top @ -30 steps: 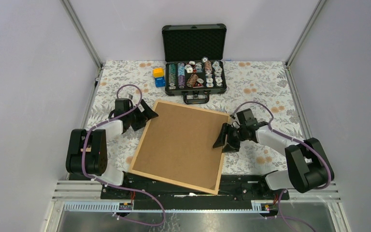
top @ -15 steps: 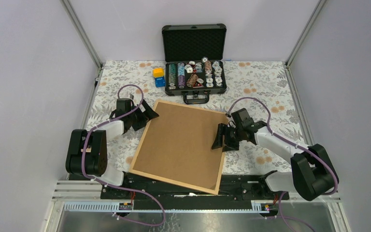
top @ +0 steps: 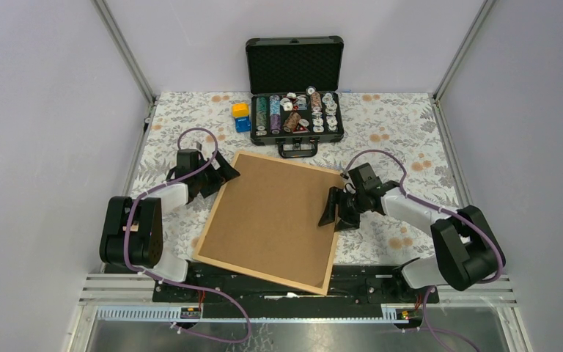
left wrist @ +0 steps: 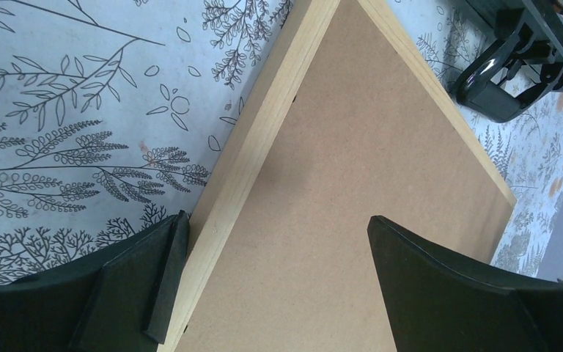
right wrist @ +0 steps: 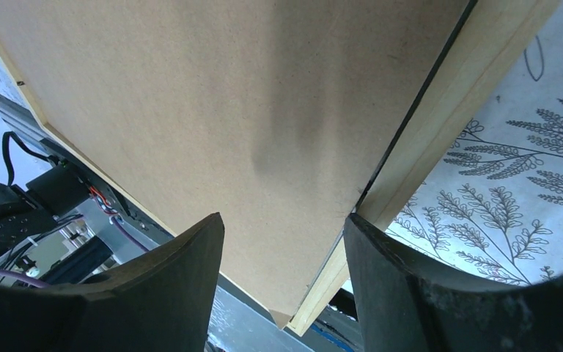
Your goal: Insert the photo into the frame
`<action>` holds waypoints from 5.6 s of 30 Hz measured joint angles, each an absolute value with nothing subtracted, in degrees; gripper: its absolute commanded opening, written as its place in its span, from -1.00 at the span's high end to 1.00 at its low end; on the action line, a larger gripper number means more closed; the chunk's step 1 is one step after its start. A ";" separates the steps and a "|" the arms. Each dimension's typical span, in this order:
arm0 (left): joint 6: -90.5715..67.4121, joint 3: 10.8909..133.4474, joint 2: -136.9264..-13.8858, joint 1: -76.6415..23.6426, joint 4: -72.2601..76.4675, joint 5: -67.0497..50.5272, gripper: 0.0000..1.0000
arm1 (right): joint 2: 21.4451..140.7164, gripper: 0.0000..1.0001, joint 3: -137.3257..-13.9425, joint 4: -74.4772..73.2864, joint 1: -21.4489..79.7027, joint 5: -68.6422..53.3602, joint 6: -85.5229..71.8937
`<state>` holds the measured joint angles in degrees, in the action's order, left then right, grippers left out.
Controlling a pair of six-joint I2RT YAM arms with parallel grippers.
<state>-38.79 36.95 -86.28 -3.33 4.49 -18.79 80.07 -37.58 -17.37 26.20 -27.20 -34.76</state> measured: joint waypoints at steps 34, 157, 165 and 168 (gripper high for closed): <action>-38.79 70.46 -88.99 -56.38 -34.22 9.39 -0.98 | 76.07 -0.67 -35.03 -15.77 6.79 -23.75 -26.72; -34.54 42.61 -86.39 7.42 -16.40 -24.67 -0.97 | 90.91 -0.10 -37.74 -0.93 13.30 -42.72 -33.54; -35.00 41.58 -86.37 6.83 -12.40 -24.25 -0.97 | 92.53 -0.10 -37.65 2.42 13.63 -44.64 -36.51; -35.18 41.43 -86.32 6.22 -11.57 -23.33 -0.97 | 92.33 -0.10 -37.10 3.49 13.74 -44.69 -38.35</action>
<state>-35.18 41.43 -86.32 6.22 -11.57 -23.33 92.33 -37.10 3.49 13.74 -44.69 -38.35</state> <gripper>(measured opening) 0.987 0.550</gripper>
